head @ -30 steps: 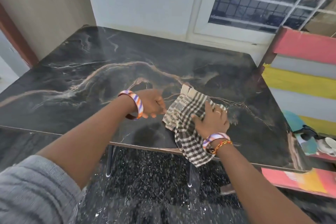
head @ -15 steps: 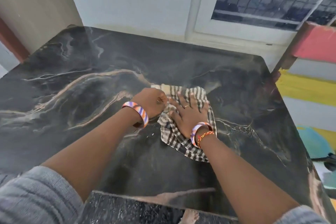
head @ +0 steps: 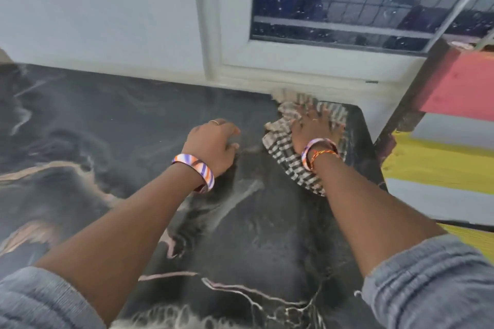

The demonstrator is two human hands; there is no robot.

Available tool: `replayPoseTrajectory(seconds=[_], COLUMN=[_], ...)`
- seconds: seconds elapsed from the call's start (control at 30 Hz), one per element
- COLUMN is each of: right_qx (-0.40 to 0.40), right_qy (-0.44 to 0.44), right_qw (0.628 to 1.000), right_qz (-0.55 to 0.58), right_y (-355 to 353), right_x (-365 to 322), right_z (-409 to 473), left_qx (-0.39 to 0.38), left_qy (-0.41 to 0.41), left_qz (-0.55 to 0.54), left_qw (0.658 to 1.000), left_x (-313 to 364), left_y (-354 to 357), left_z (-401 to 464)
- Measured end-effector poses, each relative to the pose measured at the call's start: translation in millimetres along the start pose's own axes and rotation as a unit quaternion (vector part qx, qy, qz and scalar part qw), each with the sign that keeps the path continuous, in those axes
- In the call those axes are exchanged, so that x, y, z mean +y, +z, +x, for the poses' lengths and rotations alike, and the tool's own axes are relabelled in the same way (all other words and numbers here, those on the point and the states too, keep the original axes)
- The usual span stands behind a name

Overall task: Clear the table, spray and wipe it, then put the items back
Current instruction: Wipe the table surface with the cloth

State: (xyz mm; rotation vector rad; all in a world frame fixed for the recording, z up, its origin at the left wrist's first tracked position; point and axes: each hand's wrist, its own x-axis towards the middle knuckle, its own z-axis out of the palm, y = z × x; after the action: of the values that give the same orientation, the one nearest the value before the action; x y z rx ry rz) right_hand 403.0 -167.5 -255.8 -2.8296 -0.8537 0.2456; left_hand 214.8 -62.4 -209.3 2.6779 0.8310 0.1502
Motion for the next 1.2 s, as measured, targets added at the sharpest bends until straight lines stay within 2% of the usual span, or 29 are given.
replayPoseTrajectory(seconds=[0.1, 0.2, 0.33, 0.47, 0.67, 0.93, 1.0, 1.1, 1.13, 1.2], right_qx=[0.024, 0.041, 0.041, 0.02, 0.001, -0.038, -0.036, -0.032, -0.036, -0.033], right_qy=[0.127, 0.185, 0.177, 0.113, -0.036, -0.187, -0.165, -0.056, -0.045, -0.094], right_qw=[0.991, 0.98, 0.983, 0.993, 0.999, 0.981, 0.985, 0.997, 0.998, 0.994], right_qz=[0.035, 0.057, 0.041, 0.006, -0.008, -0.032, -0.041, -0.032, -0.032, -0.038], right_y=[-10.7, -14.8, -9.8, -4.1, 20.2, 69.3, 80.7, 92.2, 96.3, 106.8], right_x=[43.3, 55.9, 44.2, 4.9, -119.6, -365.3, -421.8, -482.6, -498.1, -529.9], right_z=[8.3, 3.0, -8.9, -19.7, -19.6, 3.8, 7.3, 6.3, 3.2, -6.0], left_qx=[-0.006, -0.015, -0.006, 0.008, 0.031, 0.108, 0.124, 0.148, 0.156, 0.173], left_qy=[0.019, 0.031, 0.038, 0.034, 0.018, -0.079, -0.118, -0.181, -0.203, -0.239], left_qz=[-0.019, -0.037, -0.047, -0.043, -0.05, -0.036, -0.032, -0.026, -0.029, -0.044], left_qw=[1.0, 0.999, 0.998, 0.998, 0.998, 0.99, 0.985, 0.972, 0.966, 0.954], left_x=[16.4, 21.8, 8.8, -25.6, -114.0, -308.2, -356.0, -416.9, -433.8, -462.8], left_y=[10.2, 15.6, 11.1, -5.2, -36.0, -103.5, -122.2, -147.0, -154.0, -164.4], left_z=[15.4, 19.9, 21.5, 28.5, 39.2, 17.1, 6.5, -10.2, -16.4, -27.8])
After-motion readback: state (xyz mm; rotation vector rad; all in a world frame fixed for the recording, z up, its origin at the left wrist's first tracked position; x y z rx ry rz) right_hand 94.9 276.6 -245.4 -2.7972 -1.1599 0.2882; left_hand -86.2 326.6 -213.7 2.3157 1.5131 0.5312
